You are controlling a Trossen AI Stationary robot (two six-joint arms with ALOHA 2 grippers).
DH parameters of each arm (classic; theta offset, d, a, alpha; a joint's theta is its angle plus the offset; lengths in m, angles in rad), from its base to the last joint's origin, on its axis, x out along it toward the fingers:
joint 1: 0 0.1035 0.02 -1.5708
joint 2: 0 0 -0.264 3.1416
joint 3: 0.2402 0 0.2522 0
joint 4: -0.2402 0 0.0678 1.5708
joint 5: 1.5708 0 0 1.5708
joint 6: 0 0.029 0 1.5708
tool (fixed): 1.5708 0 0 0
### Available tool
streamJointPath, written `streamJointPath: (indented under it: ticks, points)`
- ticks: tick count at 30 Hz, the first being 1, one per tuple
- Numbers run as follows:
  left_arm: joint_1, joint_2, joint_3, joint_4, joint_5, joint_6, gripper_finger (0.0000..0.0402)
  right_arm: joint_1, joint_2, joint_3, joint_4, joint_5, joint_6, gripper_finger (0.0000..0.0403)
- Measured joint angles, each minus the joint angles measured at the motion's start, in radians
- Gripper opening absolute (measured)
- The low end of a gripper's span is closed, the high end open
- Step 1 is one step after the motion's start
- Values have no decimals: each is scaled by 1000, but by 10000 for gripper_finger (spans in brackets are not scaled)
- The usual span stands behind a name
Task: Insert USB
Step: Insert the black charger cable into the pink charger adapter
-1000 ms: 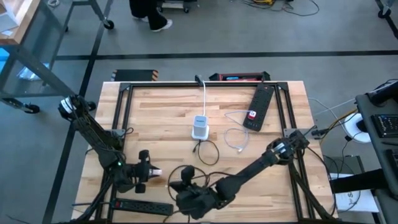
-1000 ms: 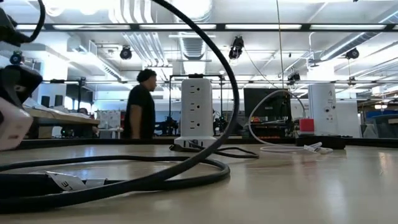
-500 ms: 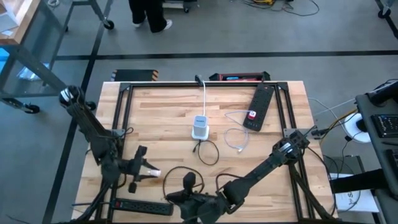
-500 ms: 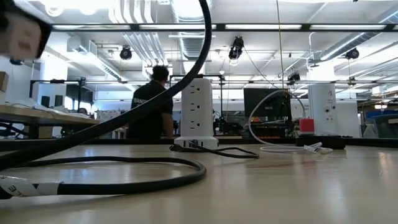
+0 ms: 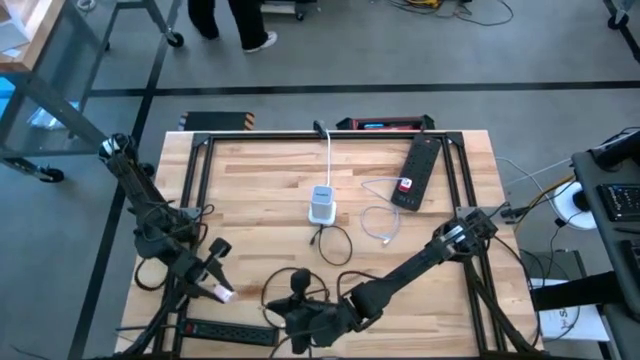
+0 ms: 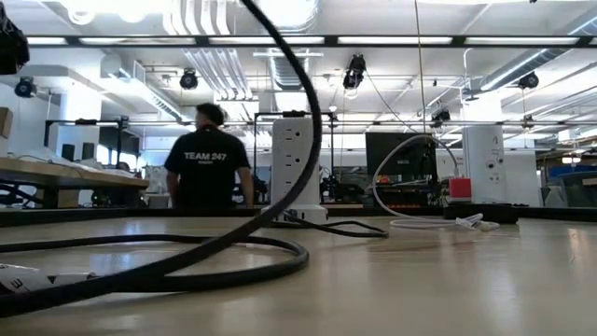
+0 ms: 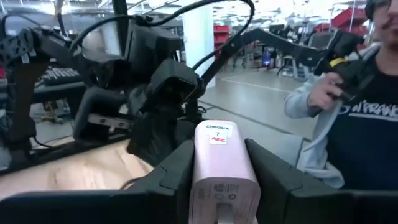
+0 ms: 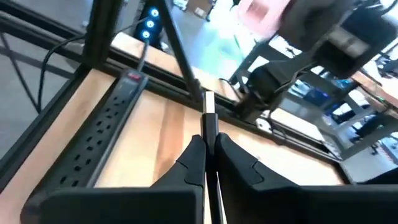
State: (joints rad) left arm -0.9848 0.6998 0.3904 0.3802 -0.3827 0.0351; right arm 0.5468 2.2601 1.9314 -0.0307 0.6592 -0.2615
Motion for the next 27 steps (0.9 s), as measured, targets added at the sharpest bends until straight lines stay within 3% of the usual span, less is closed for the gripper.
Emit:
streamJointPath:
  ticks: [5,8,11,15,20,23,27]
  points:
    - [0,23,0,2,-19,63,102,-16,0,-36,117,-66,89,6]
    - [1,56,0,1,-61,89,102,-51,0,-33,108,-119,253,6]
    - [0,94,0,17,-117,76,102,-77,0,-26,56,-133,260,6]
    - [1,121,0,36,-312,-50,102,-70,0,10,-71,20,116,6]
    - [2,126,0,17,-441,-351,102,-58,-3,52,-210,276,-50,6]
    - [7,132,0,3,-527,-553,103,-58,-3,54,-225,308,-151,6]
    - [14,144,0,2,-575,-698,102,-63,-3,54,-217,325,-295,6]
